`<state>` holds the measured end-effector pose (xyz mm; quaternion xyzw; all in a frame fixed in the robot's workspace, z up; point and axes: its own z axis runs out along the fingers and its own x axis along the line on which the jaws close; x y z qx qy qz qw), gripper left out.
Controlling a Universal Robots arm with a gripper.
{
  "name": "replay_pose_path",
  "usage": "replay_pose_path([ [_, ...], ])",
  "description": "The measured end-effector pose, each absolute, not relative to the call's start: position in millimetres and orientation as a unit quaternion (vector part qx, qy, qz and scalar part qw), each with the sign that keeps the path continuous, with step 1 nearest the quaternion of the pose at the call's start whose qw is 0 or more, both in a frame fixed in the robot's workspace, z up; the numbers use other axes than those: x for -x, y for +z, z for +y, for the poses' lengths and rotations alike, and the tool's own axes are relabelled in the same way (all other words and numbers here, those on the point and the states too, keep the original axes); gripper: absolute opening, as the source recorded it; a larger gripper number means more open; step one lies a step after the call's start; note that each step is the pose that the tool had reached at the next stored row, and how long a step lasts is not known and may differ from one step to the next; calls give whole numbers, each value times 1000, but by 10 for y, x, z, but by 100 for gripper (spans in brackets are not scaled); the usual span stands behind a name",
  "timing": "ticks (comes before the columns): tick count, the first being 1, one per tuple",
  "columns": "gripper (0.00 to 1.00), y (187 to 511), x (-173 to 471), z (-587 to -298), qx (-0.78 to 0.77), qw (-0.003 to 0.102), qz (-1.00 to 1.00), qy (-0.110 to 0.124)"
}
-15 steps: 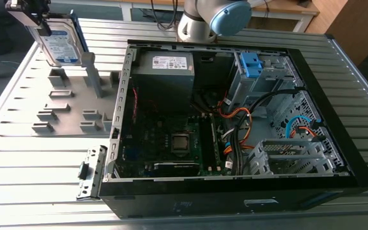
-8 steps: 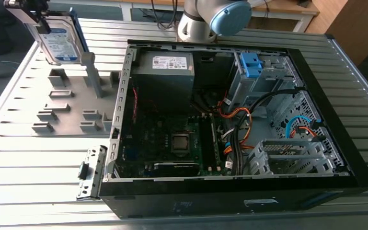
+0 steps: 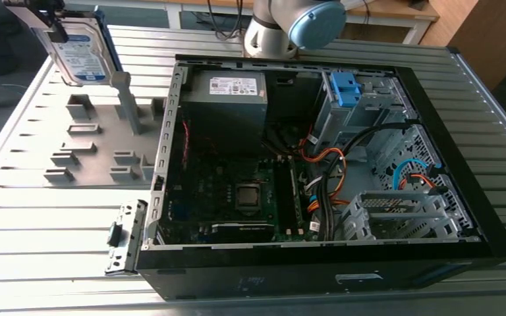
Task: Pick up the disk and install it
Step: 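Pick up the disk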
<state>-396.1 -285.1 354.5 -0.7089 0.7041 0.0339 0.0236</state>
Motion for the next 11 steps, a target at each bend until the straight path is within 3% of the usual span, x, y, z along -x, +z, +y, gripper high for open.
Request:
replay_pose_path([
  [11, 36, 3648, 3961, -2851, 709, 25, 704, 36],
])
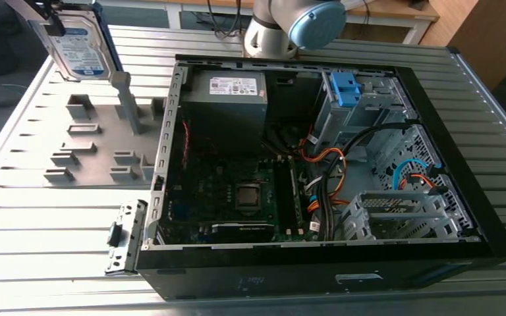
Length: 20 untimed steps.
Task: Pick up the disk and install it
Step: 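Pick up the disk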
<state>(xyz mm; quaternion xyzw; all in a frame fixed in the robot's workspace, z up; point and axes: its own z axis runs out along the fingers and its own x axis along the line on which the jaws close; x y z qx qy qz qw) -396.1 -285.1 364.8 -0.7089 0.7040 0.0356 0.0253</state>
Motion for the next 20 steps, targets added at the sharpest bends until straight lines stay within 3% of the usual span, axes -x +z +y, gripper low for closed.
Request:
replay_pose_path([
  [20, 36, 3837, 3961, -2851, 709, 28, 704, 38],
])
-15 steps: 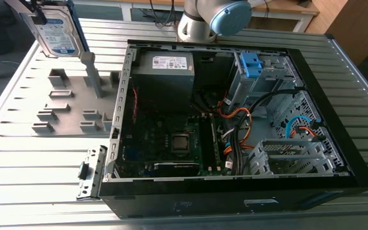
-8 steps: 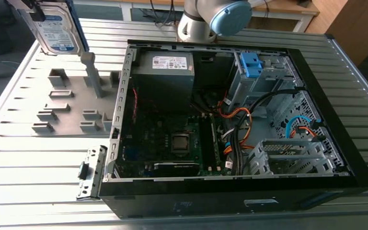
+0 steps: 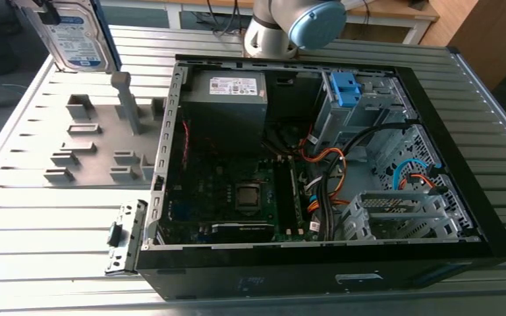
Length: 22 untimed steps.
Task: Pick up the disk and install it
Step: 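Pick up the disk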
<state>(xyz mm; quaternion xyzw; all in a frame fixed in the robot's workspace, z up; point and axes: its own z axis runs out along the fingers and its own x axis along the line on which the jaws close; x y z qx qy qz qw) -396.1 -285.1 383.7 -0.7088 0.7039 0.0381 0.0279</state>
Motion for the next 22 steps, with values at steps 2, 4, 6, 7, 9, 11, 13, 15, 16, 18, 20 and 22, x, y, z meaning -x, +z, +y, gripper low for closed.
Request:
replay_pose_path([
  [2, 36, 3856, 3961, -2851, 709, 28, 704, 38],
  [4, 36, 3875, 3961, -2851, 709, 29, 704, 39],
  [6, 36, 3894, 3961, -2851, 709, 29, 704, 39],
  [7, 36, 3903, 3961, -2851, 709, 29, 704, 39],
  [9, 36, 3919, 3961, -2851, 709, 30, 704, 40],
  [11, 36, 3936, 3961, -2851, 709, 30, 704, 40],
  [13, 36, 3952, 3962, -2851, 709, 31, 704, 41],
  [15, 36, 3969, 3961, -2851, 709, 31, 704, 41],
  [16, 36, 3977, 3961, -2851, 709, 31, 704, 41],
  [18, 36, 3995, 3961, -2851, 709, 32, 704, 42],
  [20, 36, 4014, 3961, -2851, 709, 32, 704, 42],
  [22, 36, 4033, 3961, -2851, 709, 32, 704, 43],
])
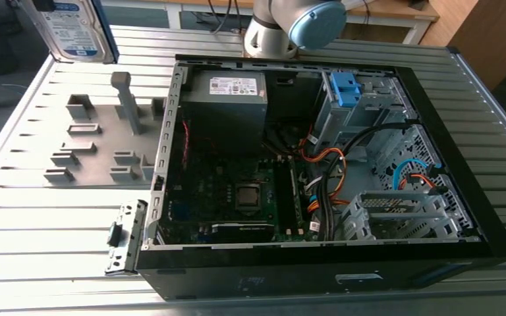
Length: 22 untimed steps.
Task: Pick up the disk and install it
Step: 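Pick up the disk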
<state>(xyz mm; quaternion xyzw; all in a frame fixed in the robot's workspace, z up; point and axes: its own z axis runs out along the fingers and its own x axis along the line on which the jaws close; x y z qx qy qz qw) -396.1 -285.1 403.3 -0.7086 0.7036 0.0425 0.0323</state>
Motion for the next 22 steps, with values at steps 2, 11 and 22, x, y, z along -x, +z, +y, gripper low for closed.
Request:
replay_pose_path([
  [2, 36, 4054, 3961, -2851, 709, 33, 704, 43],
  [11, 36, 4146, 3961, -2851, 709, 34, 704, 44],
  [22, 36, 4260, 3961, -2851, 708, 35, 703, 45],
])
